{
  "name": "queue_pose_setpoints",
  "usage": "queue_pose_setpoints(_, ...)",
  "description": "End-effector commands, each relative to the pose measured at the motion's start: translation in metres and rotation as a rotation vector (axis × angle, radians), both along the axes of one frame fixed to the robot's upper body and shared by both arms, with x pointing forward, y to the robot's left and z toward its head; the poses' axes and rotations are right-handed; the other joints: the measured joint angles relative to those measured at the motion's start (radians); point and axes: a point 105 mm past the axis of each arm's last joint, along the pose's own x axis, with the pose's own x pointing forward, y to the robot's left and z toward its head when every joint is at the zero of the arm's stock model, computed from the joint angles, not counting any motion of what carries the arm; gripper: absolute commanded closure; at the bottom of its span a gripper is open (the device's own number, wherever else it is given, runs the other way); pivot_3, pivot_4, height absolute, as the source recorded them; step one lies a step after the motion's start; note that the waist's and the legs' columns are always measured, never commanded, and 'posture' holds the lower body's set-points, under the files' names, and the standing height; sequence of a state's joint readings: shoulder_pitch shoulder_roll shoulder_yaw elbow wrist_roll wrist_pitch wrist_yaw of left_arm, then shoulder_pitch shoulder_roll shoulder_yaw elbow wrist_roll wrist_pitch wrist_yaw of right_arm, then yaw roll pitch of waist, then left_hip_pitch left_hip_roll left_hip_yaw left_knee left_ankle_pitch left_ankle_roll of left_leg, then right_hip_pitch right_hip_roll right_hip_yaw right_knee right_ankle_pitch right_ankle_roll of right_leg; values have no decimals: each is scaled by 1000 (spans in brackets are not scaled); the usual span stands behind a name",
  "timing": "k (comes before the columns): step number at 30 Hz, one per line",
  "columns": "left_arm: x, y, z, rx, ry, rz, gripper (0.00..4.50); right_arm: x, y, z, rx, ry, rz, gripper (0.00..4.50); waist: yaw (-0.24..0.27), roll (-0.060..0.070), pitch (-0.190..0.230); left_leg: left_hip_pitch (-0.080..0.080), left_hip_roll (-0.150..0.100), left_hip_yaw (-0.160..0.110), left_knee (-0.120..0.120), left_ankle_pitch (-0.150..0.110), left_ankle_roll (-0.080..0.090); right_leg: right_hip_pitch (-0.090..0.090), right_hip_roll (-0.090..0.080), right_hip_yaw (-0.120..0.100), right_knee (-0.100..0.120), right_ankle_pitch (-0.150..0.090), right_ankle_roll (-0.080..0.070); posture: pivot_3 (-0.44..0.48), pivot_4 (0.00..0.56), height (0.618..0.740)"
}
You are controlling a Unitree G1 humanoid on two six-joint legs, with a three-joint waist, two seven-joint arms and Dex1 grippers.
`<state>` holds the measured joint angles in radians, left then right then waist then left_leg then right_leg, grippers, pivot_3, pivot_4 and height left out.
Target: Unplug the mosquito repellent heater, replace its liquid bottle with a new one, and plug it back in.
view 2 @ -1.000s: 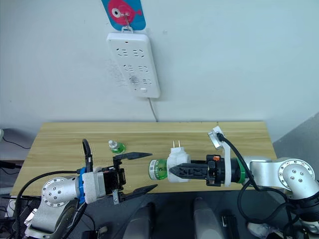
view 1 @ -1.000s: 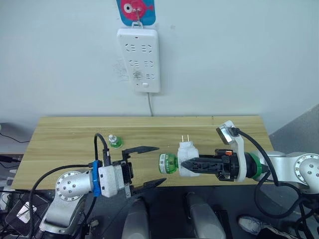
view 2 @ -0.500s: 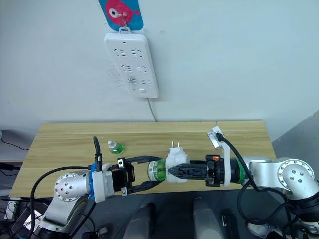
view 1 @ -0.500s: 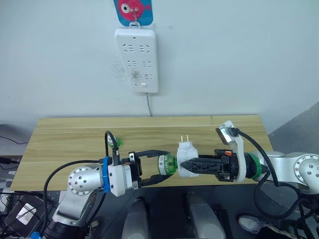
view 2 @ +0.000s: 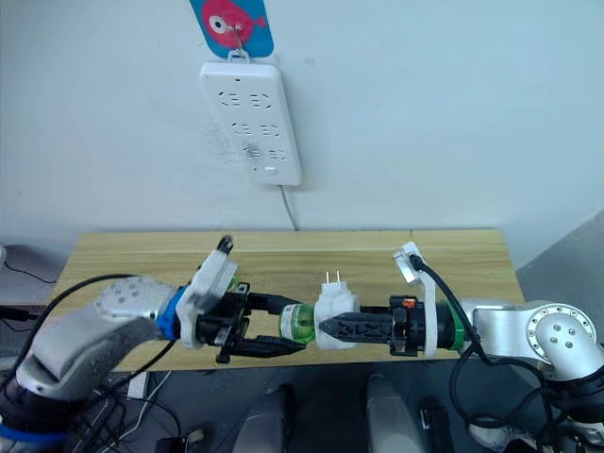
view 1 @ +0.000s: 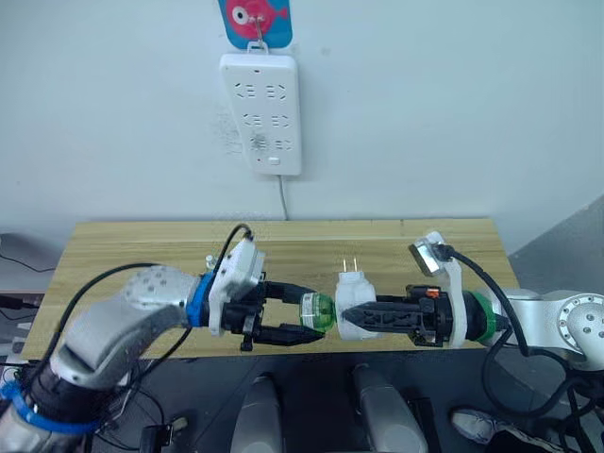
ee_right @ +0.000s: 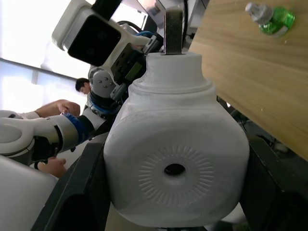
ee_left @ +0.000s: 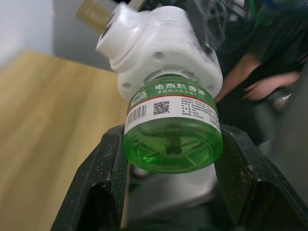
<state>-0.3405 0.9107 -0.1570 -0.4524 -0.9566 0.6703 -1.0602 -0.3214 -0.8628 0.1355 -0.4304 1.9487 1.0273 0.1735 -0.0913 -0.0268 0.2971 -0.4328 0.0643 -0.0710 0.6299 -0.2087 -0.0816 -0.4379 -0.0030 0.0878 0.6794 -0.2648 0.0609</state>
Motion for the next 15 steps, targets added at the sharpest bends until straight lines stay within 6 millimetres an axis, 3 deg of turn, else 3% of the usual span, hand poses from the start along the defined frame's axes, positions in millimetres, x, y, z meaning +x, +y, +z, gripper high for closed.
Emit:
queue_pose_setpoints(1,3,5,22,-42,131,9,2270,-7,0,4,-1,-17,21,1490,0,0,0,0,0,0,0,0,0,0,0,1,0,0,0,-160,302,740)
queue_pose_setpoints(7,-3,19,17,3,273,43,2270,-7,-6,2,-28,-24,13,1490,-4,0,1,0,1,1,-1,0,0,-2,1,2,0,-1,1,-156,306,740)
queue_pose_setpoints(15,-9,31,1,31,252,104,2271,0,-24,-3,-75,-18,-30,1490,2,0,1,1,0,3,-1,0,0,-2,1,5,0,-1,1,-144,307,740)
